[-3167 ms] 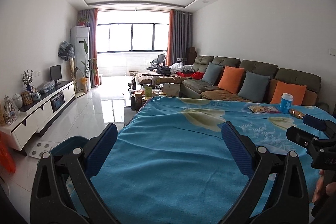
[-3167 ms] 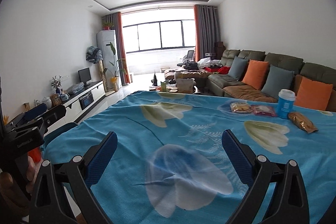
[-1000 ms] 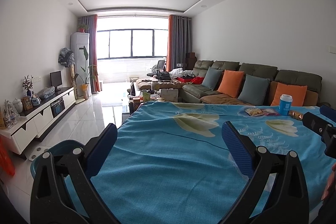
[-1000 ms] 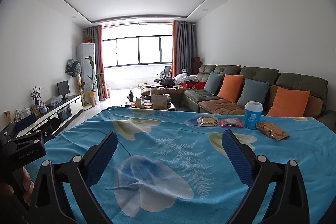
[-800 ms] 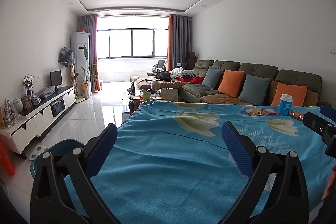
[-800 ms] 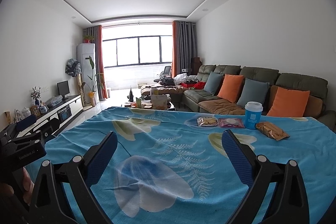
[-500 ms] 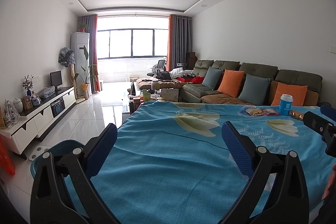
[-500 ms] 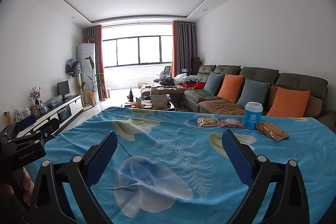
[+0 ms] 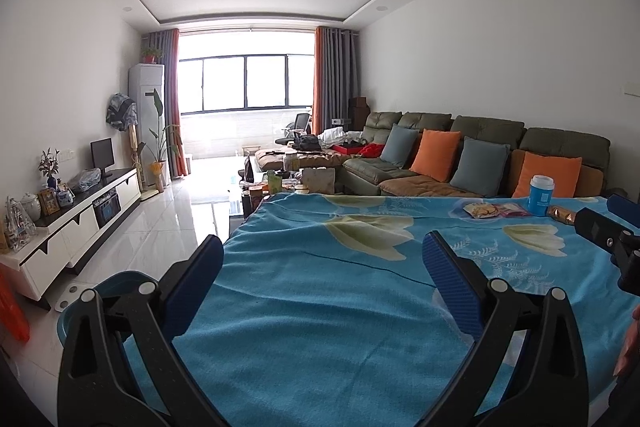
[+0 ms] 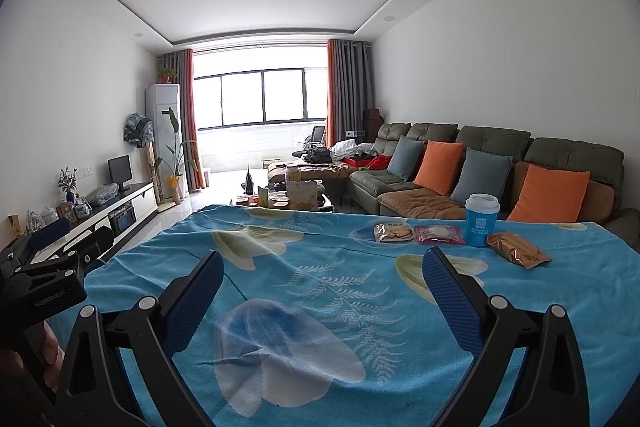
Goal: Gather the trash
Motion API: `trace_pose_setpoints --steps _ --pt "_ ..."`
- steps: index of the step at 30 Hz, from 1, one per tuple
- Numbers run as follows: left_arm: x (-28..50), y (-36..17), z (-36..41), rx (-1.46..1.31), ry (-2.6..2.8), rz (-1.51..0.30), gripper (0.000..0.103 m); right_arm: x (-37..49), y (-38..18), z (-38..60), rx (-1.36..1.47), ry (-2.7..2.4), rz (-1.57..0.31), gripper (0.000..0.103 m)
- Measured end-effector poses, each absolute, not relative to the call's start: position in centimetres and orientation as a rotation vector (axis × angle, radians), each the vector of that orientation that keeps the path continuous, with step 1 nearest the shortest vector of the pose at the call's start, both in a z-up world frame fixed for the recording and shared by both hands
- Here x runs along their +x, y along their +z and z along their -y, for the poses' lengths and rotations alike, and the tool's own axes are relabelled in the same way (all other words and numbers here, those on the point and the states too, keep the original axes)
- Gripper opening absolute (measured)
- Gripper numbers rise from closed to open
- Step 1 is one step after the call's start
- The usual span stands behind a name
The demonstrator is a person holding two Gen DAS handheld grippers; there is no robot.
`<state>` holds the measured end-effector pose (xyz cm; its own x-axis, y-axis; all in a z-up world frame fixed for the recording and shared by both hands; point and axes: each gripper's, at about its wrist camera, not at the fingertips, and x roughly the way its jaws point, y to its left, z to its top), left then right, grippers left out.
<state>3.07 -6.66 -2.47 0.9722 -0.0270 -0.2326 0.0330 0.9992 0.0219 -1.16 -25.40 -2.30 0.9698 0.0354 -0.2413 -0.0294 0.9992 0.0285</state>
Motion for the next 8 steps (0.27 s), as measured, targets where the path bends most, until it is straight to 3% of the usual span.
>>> trace_pose_setpoints --steps 8 --pt "11.3 -3.9 5.8 0.021 -0.085 -0.578 0.097 0.7 -2.3 28.9 0.043 -0.030 -0.333 0.096"
